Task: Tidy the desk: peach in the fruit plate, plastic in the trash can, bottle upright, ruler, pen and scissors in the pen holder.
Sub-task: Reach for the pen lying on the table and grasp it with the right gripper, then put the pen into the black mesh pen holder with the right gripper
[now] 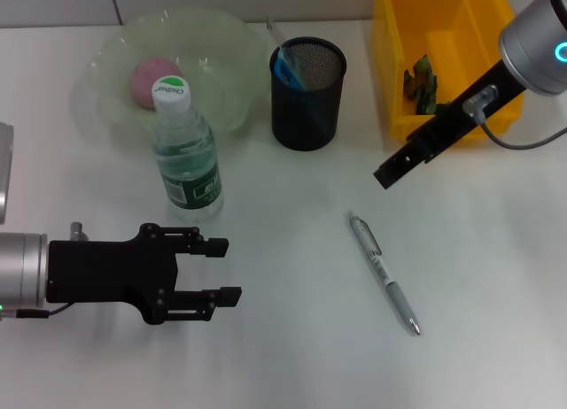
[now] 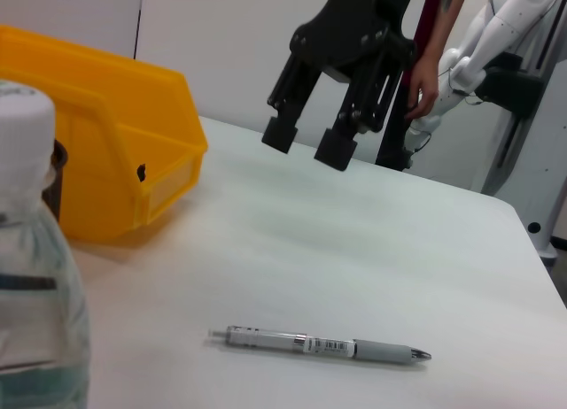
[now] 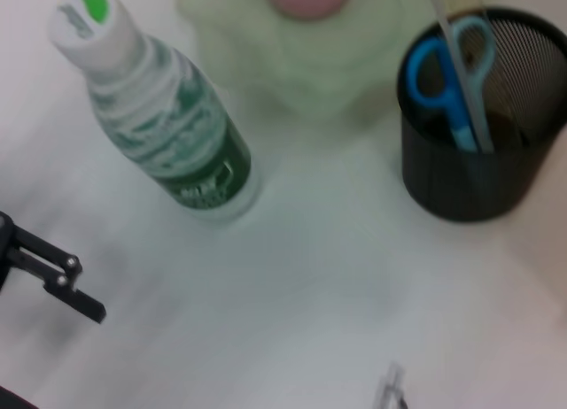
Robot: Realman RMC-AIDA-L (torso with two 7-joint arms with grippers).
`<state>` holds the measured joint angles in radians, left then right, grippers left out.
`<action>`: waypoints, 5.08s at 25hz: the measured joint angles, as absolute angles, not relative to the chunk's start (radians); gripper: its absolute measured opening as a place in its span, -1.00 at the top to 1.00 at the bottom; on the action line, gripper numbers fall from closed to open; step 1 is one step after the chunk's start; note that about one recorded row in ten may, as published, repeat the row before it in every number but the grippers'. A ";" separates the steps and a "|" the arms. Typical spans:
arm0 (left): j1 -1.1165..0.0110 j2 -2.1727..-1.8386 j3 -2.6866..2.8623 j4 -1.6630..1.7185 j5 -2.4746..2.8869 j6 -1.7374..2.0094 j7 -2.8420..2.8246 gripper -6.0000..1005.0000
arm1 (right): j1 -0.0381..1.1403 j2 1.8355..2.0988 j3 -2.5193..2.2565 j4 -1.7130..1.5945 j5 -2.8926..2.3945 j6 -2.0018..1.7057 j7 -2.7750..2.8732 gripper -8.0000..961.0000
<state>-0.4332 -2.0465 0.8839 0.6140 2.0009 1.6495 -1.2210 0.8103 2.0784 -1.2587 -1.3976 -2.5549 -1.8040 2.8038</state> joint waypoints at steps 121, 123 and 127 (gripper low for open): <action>-0.380 -2.039 0.874 0.624 2.024 1.674 -1.190 -0.36 | 0.736 2.089 -1.745 -1.259 -2.606 -1.393 2.949 0.59; -0.380 -2.039 0.874 0.624 2.022 1.675 -1.190 -0.36 | 0.713 2.089 -1.705 -1.312 -2.619 -1.404 2.935 0.58; -0.379 -2.039 0.874 0.624 2.020 1.675 -1.190 -0.36 | 0.649 2.090 -1.569 -1.441 -2.602 -1.380 2.816 0.56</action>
